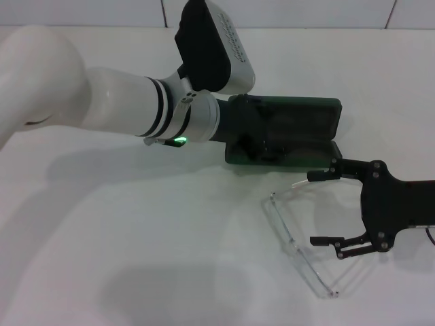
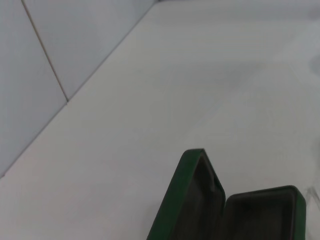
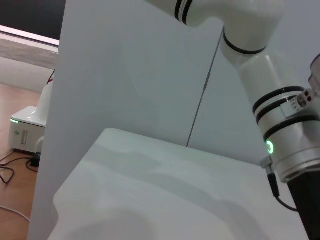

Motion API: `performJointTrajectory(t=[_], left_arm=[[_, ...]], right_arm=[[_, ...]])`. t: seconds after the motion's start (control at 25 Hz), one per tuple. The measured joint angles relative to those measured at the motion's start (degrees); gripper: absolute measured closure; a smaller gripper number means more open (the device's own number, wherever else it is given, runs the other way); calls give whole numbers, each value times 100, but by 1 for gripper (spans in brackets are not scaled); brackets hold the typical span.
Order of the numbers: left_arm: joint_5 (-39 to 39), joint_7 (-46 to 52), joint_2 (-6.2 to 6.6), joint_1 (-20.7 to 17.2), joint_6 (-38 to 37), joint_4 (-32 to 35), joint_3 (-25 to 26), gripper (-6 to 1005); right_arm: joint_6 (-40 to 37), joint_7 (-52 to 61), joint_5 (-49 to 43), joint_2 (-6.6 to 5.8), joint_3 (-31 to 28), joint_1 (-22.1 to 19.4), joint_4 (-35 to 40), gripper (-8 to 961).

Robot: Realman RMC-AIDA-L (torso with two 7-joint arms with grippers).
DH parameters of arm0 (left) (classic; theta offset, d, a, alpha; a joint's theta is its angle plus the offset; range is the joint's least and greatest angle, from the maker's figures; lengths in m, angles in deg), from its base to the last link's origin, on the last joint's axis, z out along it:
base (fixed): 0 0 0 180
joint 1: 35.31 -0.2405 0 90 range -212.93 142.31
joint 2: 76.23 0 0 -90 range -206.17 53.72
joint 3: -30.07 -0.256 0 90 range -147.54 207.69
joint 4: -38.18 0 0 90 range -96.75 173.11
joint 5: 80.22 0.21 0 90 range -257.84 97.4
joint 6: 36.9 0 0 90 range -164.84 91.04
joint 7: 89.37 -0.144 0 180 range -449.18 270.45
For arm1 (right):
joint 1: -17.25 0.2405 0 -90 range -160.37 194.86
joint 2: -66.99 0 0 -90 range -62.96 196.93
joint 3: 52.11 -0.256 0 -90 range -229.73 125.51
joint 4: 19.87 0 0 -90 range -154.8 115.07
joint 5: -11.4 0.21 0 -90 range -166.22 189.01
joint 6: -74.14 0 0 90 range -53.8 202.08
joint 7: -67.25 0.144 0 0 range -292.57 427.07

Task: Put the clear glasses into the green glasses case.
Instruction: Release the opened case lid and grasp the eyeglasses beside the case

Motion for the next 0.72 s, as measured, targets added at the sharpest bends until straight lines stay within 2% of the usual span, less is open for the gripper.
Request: performJointTrajectory(t=[0.36, 0.72], left_arm=[[-13, -39, 1, -56, 0, 99, 6, 255], [-51, -139, -11, -521, 10, 770, 1, 257]], right_arm=[[4, -17, 2, -1, 1, -24, 13, 94], [0, -12, 0, 0, 2, -42, 25, 93]])
